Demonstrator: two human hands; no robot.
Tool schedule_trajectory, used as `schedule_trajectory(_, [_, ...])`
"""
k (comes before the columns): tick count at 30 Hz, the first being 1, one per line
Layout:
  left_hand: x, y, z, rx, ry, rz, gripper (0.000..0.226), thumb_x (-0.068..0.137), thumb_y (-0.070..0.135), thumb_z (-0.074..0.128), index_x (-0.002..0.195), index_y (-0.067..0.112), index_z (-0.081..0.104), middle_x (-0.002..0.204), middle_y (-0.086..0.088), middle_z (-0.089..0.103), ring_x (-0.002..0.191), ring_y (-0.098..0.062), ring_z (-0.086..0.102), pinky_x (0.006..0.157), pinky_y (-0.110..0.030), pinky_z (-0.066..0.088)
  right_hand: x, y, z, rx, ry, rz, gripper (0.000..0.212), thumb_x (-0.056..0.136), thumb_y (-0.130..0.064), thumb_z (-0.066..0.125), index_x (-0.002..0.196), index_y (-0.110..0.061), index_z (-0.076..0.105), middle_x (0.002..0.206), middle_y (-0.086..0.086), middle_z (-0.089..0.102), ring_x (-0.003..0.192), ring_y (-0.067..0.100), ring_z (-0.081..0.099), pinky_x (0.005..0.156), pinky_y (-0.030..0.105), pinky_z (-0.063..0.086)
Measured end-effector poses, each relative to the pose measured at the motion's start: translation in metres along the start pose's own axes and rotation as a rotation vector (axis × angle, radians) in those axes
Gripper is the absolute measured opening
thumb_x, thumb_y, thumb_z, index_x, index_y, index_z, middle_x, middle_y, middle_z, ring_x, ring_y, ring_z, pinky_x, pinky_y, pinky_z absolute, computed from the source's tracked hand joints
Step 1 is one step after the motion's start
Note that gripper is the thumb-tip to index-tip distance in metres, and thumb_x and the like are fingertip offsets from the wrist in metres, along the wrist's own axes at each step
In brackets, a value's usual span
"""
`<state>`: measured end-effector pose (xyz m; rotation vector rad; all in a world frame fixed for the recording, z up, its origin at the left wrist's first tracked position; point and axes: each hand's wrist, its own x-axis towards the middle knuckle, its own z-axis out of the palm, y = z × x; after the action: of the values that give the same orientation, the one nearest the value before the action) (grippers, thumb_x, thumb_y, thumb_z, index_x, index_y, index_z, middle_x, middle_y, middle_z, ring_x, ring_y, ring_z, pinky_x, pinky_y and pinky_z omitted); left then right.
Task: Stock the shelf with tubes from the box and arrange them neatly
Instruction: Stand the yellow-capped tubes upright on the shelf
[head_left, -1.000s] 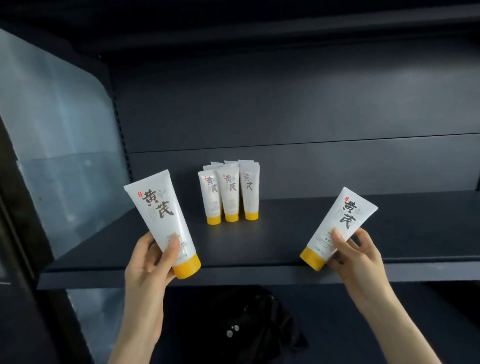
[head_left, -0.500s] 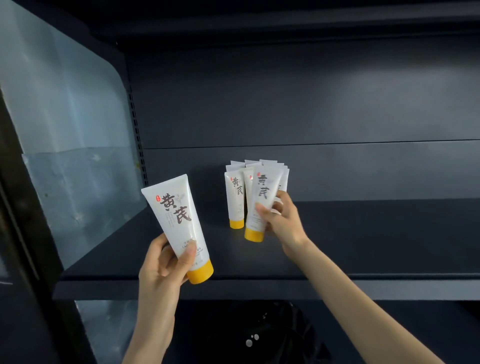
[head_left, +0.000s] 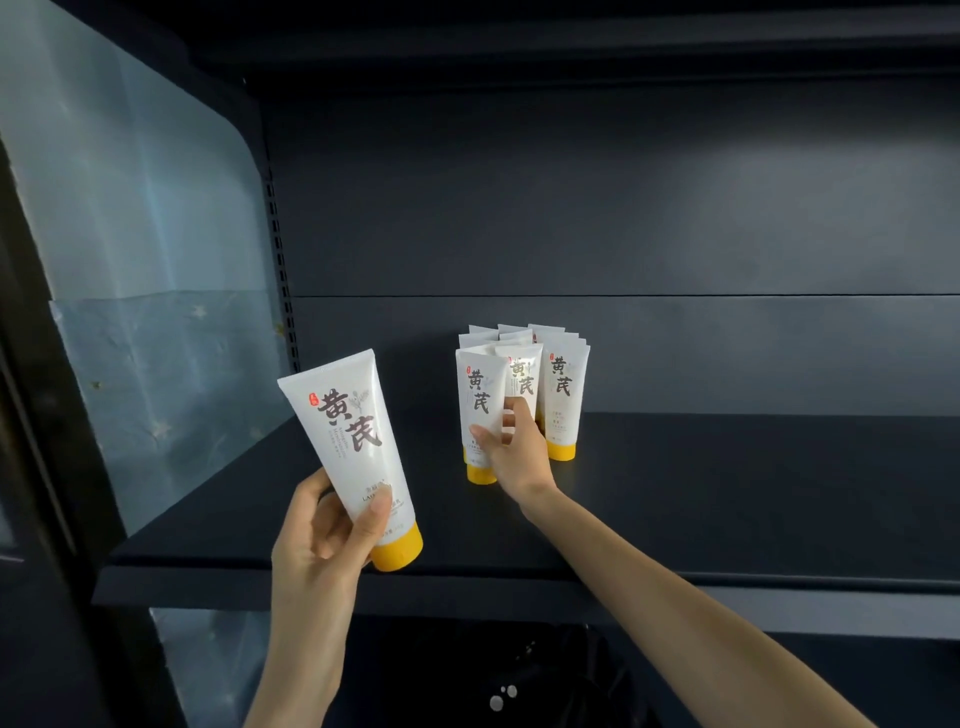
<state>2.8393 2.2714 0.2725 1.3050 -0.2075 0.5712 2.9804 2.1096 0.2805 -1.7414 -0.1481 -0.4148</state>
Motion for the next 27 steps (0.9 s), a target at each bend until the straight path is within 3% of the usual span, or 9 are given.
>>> schedule_trajectory(4, [-0.001, -0.003, 0.0, -0.002, 0.022, -0.003, 0.048, 0.068, 0.026, 0.068, 0.115, 0.022, 0.059, 0.105, 0.006, 0.072, 0.096, -0.01, 0.068, 0.068, -0.021, 0.058, 0.005, 0.001, 0.003, -0.003, 0.002, 0.011, 0.032, 0.091, -0.015, 0.062, 0.114, -0.023, 0.041, 0.126, 0.0, 0.054, 0.118, 0.019, 0.053, 0.094, 0.035, 0.049])
schedule_trajectory(8, [-0.003, -0.003, 0.004, 0.015, 0.046, 0.009, 0.044, 0.068, 0.03, 0.068, 0.112, 0.029, 0.059, 0.103, 0.012, 0.072, 0.096, -0.006, 0.068, 0.073, -0.03, 0.058, 0.005, -0.002, 0.0, 0.017, -0.022, 0.064, 0.032, 0.089, -0.016, 0.065, 0.11, -0.022, 0.042, 0.11, -0.006, 0.052, 0.113, 0.015, 0.054, 0.074, 0.018, 0.048])
schedule_trajectory(12, [0.001, 0.001, 0.007, 0.003, 0.074, 0.009, 0.041, 0.067, 0.033, 0.068, 0.107, 0.033, 0.059, 0.102, 0.013, 0.071, 0.095, -0.005, 0.068, 0.066, -0.023, 0.056, -0.007, -0.007, -0.015, -0.007, 0.007, 0.076, 0.046, 0.086, -0.019, 0.068, 0.124, -0.015, 0.043, 0.121, -0.001, 0.038, 0.11, 0.012, 0.043, 0.093, 0.024, 0.039])
schedule_trajectory(14, [0.004, 0.002, 0.01, -0.001, 0.07, -0.007, 0.04, 0.067, 0.033, 0.068, 0.106, 0.033, 0.059, 0.102, 0.013, 0.071, 0.094, -0.006, 0.068, 0.068, -0.026, 0.054, -0.019, -0.013, -0.027, -0.012, 0.015, 0.021, 0.04, 0.088, -0.018, 0.065, 0.122, -0.018, 0.043, 0.121, -0.003, 0.035, 0.113, 0.012, 0.039, 0.098, 0.025, 0.037])
schedule_trajectory(19, [0.008, 0.004, 0.031, 0.022, 0.003, -0.014, 0.042, 0.065, 0.031, 0.07, 0.105, 0.024, 0.062, 0.097, 0.007, 0.072, 0.092, -0.008, 0.068, 0.077, -0.028, 0.054, -0.057, -0.031, -0.05, 0.091, -0.175, -0.113, 0.024, 0.094, -0.025, 0.057, 0.117, -0.021, 0.053, 0.125, -0.007, 0.052, 0.115, 0.01, 0.052, 0.089, 0.02, 0.046])
schedule_trajectory(23, [0.008, 0.004, 0.052, 0.01, -0.066, 0.006, 0.042, 0.066, 0.027, 0.071, 0.107, 0.017, 0.063, 0.098, 0.005, 0.073, 0.091, -0.005, 0.068, 0.071, -0.014, 0.052, -0.085, -0.035, -0.063, 0.097, -0.362, -0.183, 0.039, 0.086, -0.041, 0.059, 0.123, -0.031, 0.05, 0.123, -0.014, 0.053, 0.115, -0.002, 0.052, 0.089, 0.016, 0.047])
schedule_trajectory(27, [0.008, 0.002, 0.065, -0.024, -0.123, 0.007, 0.04, 0.067, 0.021, 0.073, 0.106, 0.017, 0.063, 0.1, 0.007, 0.073, 0.093, -0.005, 0.068, 0.069, -0.012, 0.051, -0.099, -0.031, -0.068, -0.008, -0.423, -0.251, 0.05, 0.086, -0.035, 0.065, 0.131, -0.03, 0.045, 0.125, -0.018, 0.054, 0.122, 0.0, 0.049, 0.101, 0.028, 0.044])
